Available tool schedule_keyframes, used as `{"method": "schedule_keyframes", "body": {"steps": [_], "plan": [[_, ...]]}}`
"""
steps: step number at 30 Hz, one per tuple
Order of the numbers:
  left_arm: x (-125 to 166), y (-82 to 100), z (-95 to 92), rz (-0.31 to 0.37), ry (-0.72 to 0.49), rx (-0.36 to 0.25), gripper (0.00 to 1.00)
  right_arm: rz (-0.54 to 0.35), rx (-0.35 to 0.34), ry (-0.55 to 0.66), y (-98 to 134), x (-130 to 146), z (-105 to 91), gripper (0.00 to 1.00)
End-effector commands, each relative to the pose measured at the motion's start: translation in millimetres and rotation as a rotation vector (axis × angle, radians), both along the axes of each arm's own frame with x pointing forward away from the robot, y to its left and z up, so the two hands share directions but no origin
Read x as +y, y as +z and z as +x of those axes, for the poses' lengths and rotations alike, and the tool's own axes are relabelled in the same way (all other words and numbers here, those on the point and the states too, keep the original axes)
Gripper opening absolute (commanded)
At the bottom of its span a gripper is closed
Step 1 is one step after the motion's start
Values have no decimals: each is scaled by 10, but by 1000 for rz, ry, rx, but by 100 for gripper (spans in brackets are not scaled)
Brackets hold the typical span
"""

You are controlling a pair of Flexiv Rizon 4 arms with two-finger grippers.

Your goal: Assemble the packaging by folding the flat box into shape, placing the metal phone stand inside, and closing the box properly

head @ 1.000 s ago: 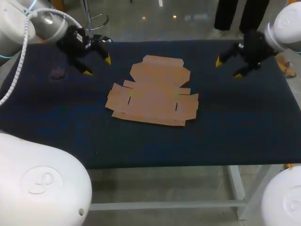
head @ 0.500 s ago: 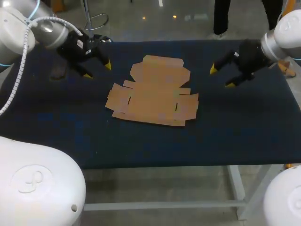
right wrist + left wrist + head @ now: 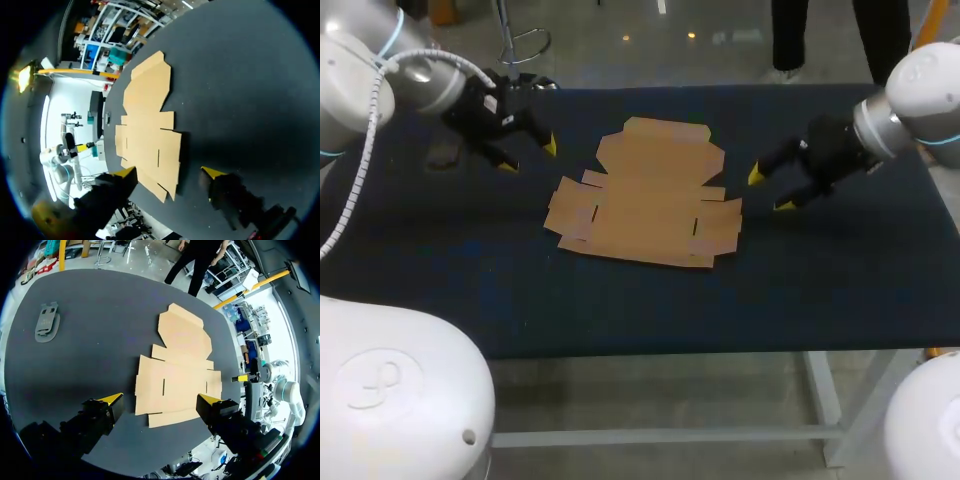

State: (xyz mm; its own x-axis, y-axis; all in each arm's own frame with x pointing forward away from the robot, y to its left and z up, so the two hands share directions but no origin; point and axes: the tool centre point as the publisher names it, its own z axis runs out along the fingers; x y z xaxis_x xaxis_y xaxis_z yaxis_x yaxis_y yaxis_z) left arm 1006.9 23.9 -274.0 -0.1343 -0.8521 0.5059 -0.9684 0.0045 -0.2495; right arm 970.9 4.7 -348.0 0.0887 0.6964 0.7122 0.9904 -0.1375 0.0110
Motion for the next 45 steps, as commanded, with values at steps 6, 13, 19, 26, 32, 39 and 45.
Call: {"method": "schedule_keyframes", "body": {"steps": [6,13,19,26,32,39,45], "plan": [[-1,-72,-43,4,-25,-15,100,63,84,25,-316,98,41,69],[21,-115,-50,3,-35,-13,100,70,108,40,-427,263,76,56],[45,-143,-67,5,-38,-10,100,77,120,58,-509,397,154,49],[87,-156,-81,6,-33,-8,100,70,144,64,-589,470,205,40],[105,-184,-62,-2,-34,1,100,90,162,85,-620,496,225,0],[107,-185,-58,-3,-33,4,100,133,159,151,-580,481,167,0],[97,-177,-54,-7,-36,7,100,163,147,220,-519,425,69,0]]}}
